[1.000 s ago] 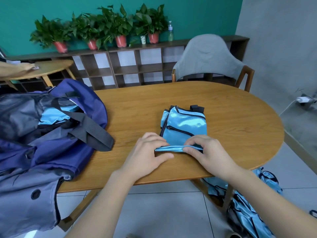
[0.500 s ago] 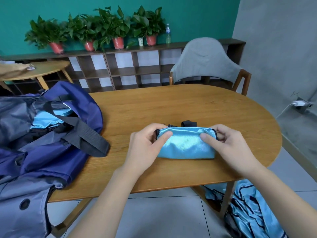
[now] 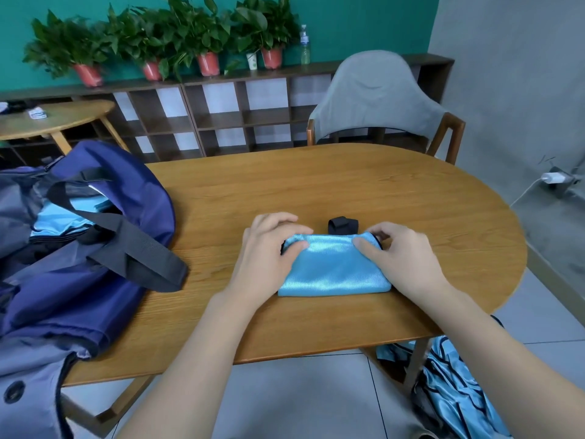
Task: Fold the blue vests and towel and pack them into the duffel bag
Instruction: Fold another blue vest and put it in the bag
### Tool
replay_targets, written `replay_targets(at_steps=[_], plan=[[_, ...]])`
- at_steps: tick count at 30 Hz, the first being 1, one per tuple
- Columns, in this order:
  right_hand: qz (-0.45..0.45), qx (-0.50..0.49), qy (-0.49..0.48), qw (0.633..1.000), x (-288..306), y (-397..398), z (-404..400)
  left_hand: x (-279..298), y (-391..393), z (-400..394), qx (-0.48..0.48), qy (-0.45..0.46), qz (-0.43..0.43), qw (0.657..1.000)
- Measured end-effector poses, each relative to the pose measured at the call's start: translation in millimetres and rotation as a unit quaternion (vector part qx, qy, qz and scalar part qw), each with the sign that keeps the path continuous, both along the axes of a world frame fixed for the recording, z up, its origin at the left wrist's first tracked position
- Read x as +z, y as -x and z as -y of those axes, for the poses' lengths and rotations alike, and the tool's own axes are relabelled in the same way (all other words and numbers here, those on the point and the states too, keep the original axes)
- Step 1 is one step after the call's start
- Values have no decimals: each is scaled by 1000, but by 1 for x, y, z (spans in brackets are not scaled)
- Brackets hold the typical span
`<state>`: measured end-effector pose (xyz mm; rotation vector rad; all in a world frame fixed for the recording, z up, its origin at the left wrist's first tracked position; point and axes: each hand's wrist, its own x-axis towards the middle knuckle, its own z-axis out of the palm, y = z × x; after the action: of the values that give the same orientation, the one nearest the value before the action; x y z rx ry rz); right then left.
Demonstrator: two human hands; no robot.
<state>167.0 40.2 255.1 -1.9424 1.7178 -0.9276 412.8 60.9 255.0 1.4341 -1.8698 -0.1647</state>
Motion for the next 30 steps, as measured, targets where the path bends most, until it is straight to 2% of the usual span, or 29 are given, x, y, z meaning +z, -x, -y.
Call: replay_targets(at_steps=[3, 5, 7, 10, 13, 15, 18, 23, 26, 30], plan=[[-5, -4, -6, 1000, 1, 0, 1, -2, -1, 1, -58, -14, 23, 998], [-3, -10, -2, 1000, 3, -2, 0, -2, 0, -2, -65, -43, 22, 997], [2, -22, 8, 1000, 4, -3, -4, -1, 1, -6, -36, -61, 41, 997], [-8, -51, 26, 998, 4, -4, -11, 5, 6, -15, 62, -43, 86, 993], [-12, -58, 2, 998, 7, -9, -20, 19, 17, -29, 148, -60, 126, 979], [-10, -46, -29, 998, 10, -14, -26, 26, 25, -39, 146, -86, 113, 979], [-22, -26, -64, 997, 14, -22, -33, 27, 35, -51, 93, -109, 76, 987], [-59, -23, -119, 991, 17, -31, -36, 15, 46, -62, 114, -91, 113, 983], [-32, -19, -159, 987, 16, -34, -31, 14, 48, -64, 141, -79, 118, 980], [67, 8, -204, 977, 17, -31, -25, 16, 46, -59, 138, -61, 105, 983]])
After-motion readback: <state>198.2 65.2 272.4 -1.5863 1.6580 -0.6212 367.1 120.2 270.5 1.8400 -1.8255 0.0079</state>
